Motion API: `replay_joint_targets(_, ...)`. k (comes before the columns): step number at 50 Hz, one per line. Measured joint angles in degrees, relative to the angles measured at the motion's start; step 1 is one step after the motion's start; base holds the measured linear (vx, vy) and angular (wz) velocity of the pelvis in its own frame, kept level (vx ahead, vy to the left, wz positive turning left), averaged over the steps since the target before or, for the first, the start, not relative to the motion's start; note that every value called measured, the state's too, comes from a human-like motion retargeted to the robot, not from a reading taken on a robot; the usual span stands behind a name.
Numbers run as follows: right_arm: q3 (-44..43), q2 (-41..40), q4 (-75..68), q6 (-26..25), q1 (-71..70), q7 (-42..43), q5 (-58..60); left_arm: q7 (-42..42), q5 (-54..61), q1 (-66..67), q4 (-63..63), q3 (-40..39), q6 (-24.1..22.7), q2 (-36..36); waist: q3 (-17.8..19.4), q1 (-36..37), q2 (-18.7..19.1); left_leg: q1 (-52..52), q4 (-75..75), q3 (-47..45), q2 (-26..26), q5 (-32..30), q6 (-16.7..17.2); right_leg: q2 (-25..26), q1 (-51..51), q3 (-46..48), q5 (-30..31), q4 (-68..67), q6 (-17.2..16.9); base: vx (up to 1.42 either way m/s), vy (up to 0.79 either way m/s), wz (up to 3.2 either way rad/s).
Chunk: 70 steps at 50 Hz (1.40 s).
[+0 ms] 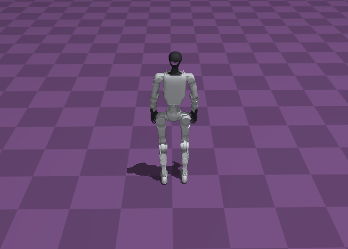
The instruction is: Walk
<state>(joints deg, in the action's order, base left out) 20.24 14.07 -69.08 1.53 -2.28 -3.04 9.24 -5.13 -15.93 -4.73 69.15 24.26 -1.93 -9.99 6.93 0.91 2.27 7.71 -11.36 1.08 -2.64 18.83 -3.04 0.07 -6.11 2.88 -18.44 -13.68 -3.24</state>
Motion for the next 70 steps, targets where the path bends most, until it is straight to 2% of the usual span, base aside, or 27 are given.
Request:
replay_joint_targets(28, 0.5, 0.2, -0.6, 0.2, -0.1, 0.2, 0.0, 0.9, 1.1, -0.4, 0.4, -0.5, -0.1, 0.6, 0.3, 0.1, 0.0, -1.6, -3.3, -0.1, 0.2, 1.9, -0.1, 0.2, 0.5, 0.4, -0.6, -1.0, -0.1, 0.0, 0.0, 0.0)
replay_joint_targets(43, 1.2, 2.3, -1.3, 0.6, -0.2, 0.9, 1.4, 1.0, 0.6, -0.8, 0.2, -0.3, -0.7, 2.2, 0.6, 0.4, 0.4, -3.8, -7.1, -0.5, -0.6, 4.8, -0.8, -0.9, 3.0, 0.8, -3.1, -6.0, -0.5, 0.0, 0.03, 0.03)
replay_joint_targets(50, 1.4, 2.7, -0.8, 0.8, -0.5, 1.3, 1.9, 1.4, 0.3, -0.4, 1.6, -0.2, -0.7, 1.0, 0.9, 0.4, 0.2, -4.3, -7.4, -0.3, -2.2, 5.3, -1.6, -2.7, 6.1, 1.0, -5.5, -12.4, -1.0, -0.01, 0.07, 0.09)
replay_joint_targets(56, 1.6, 2.0, -0.2, 0.8, -1.3, 1.3, 2.2, 1.8, 0.0, -0.7, 2.3, -0.2, -0.4, 0.9, 1.5, -0.1, -0.6, -4.4, -6.8, 0.2, -4.7, 4.9, -2.1, -5.8, 11.3, 1.2, -7.1, -23.2, -1.1, -0.01, 0.06, 0.15)
replay_joint_targets(62, 1.9, 1.9, 0.4, 0.8, -1.9, 1.3, 2.0, 2.2, 0.4, -1.2, 3.1, -0.6, 0.2, 1.1, 1.9, -1.0, -1.2, -4.6, -5.5, 0.9, -6.2, 4.3, -2.3, -8.4, 17.5, 2.3, -10.0, -31.6, 0.8, 0.03, 0.05, 0.16)
replay_joint_targets(70, 2.7, 1.5, 1.2, 0.5, -1.7, 1.0, 1.2, 2.7, 2.0, -1.1, 4.3, -2.1, 0.5, 1.4, 1.6, -2.5, -0.5, -4.9, -3.5, 2.5, -5.4, 4.1, -1.7, -5.7, 22.9, 1.5, -7.2, -25.4, 0.6, 0.08, 0.03, 0.23)
